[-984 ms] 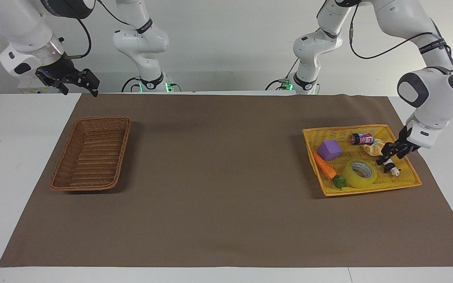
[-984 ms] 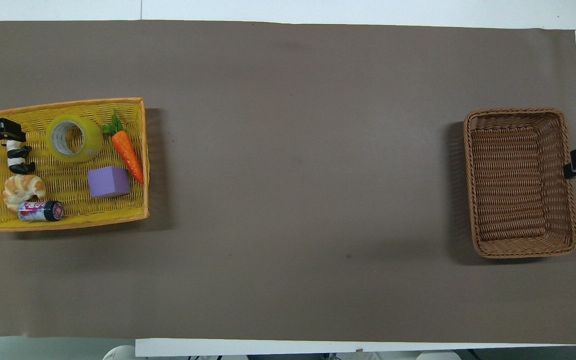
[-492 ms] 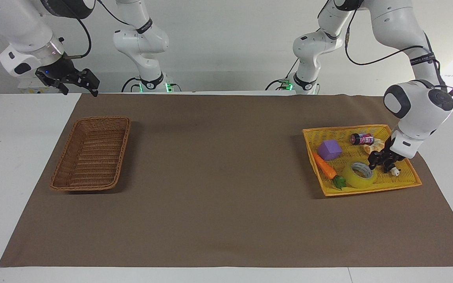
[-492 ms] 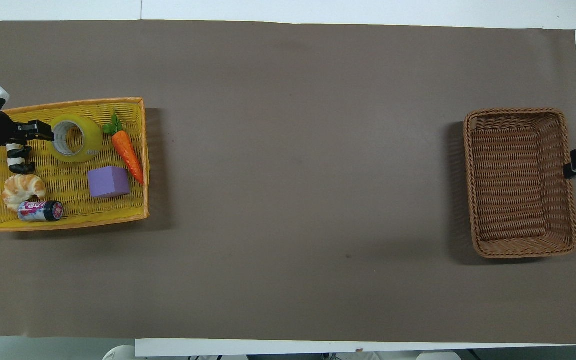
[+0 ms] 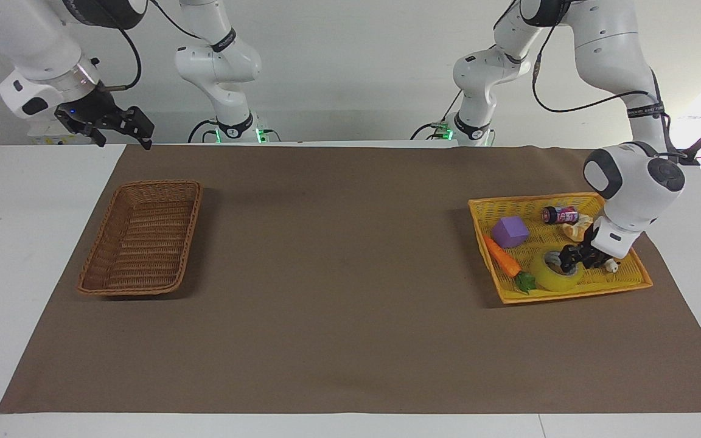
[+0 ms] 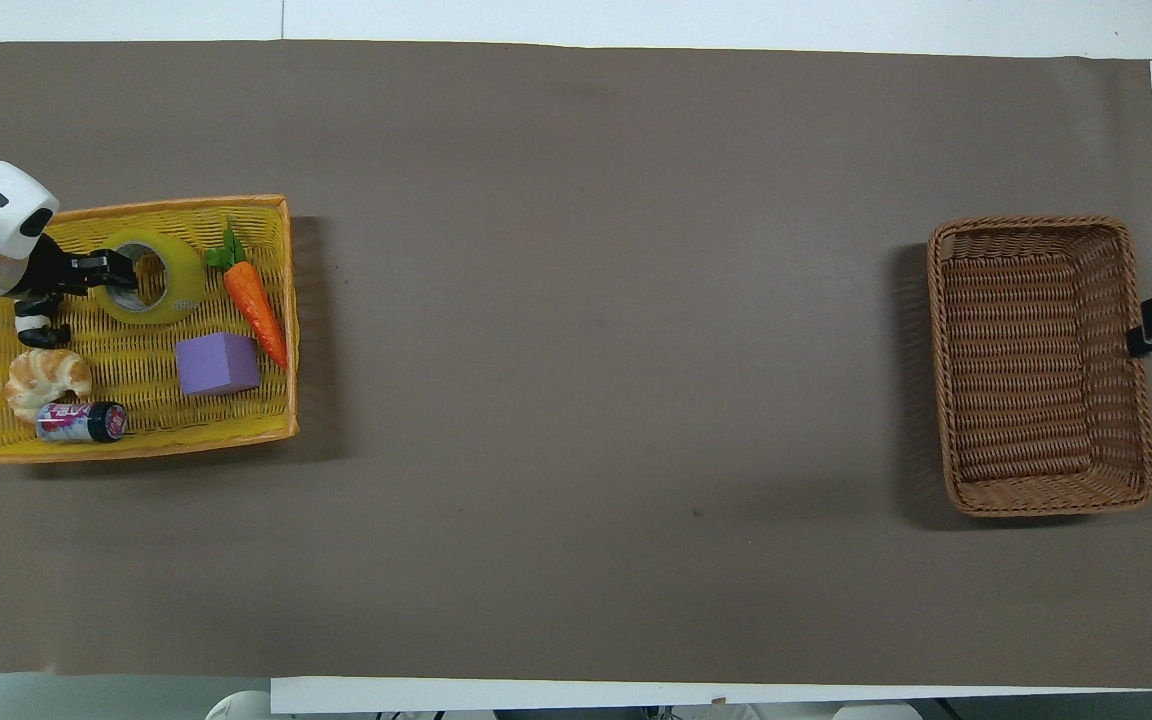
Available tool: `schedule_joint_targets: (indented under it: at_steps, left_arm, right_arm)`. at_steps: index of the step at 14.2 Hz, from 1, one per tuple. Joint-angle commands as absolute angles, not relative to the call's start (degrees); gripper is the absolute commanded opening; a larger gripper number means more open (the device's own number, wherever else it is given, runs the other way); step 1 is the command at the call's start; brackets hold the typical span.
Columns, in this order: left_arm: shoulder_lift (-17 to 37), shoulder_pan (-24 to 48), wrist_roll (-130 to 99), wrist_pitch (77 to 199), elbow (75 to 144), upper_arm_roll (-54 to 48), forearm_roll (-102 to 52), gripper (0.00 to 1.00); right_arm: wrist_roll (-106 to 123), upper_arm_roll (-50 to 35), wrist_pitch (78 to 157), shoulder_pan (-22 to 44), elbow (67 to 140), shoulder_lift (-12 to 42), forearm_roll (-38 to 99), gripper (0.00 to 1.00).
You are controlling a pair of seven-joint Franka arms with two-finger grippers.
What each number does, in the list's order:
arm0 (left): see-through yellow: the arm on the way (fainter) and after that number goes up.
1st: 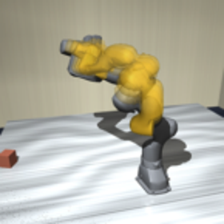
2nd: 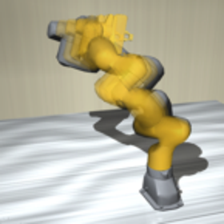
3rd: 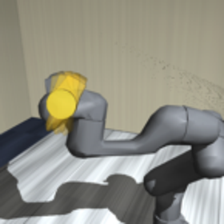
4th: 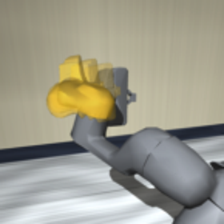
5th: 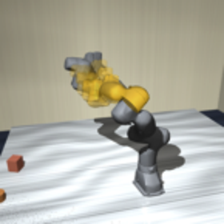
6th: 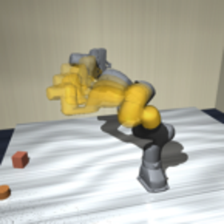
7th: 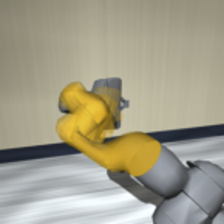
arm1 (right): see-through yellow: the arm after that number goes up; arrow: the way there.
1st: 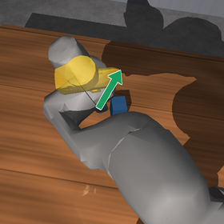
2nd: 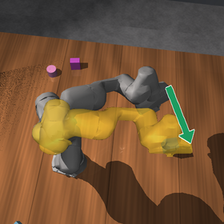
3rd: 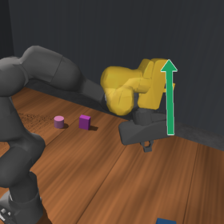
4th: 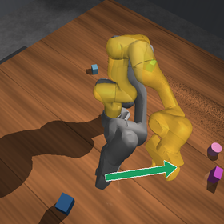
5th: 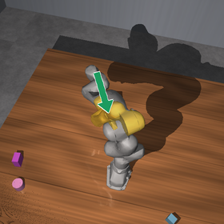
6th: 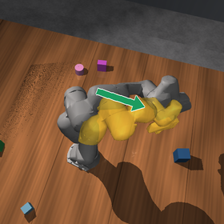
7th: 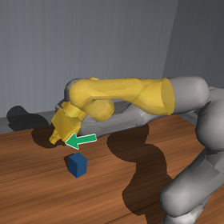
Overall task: Move tape to another basket
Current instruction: 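Lower the left gripper onto the yellow tape roll and close it, then lift the tape roll with the left gripper toward the table center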
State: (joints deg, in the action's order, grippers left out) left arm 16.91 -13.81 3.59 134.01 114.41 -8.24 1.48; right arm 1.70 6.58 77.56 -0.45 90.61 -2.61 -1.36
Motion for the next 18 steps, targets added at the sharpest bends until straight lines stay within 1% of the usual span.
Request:
schedule_joint_targets:
  at_steps: [1, 2, 3, 7, 9, 11, 12, 14, 18]
  left_arm:
    - [16.6, -13.3, 2.8, 134.7, 115.3, -7.8, 2.3, 0.33]
    - [16.5, -13.4, 2.8, 134.7, 115.5, -7.8, 2.3, 0.04]
    - [16.5, -13.4, 2.9, 134.7, 115.4, -7.8, 2.3, 0.0]
    - [16.3, -13.4, 3.0, 132.9, 114.2, -7.8, 2.2, 0.0]
    - [15.9, -13.4, 3.0, 127.1, 109.4, -7.8, 2.2, 0.0]
    - [15.9, -13.4, 2.6, 118.6, 102.2, -7.9, 1.7, 0.0]
    - [15.5, -13.2, 1.1, 116.2, 100.6, -8.5, 1.4, 0.0]
    - [13.9, -9.3, -7.0, 114.8, 100.3, -9.2, -0.1, 0.0]
    - [13.9, 2.8, -22.9, 115.5, 100.0, -9.1, -4.0, 0.0]
  right_arm:
    - [2.9, 6.6, 78.2, -0.6, 92.4, -4.1, -1.4, 0.99]
    - [2.9, 6.6, 78.2, -0.5, 92.4, -4.1, -1.4, 0.99]
    - [2.9, 6.6, 78.2, -0.6, 92.4, -4.1, -1.4, 0.99]
    - [2.9, 6.6, 78.2, -0.6, 92.4, -4.1, -1.4, 0.99]
    - [2.9, 6.6, 78.2, -0.5, 92.4, -4.1, -1.5, 0.99]
    - [2.9, 6.6, 78.1, -0.6, 92.4, -4.1, -1.5, 0.99]
    - [2.9, 6.6, 78.2, -0.6, 92.4, -4.1, -1.4, 0.99]
    - [2.9, 6.6, 78.2, -0.6, 92.4, -4.1, -1.5, 0.99]
    - [2.9, 6.6, 78.2, -0.5, 92.4, -4.1, -1.4, 0.99]
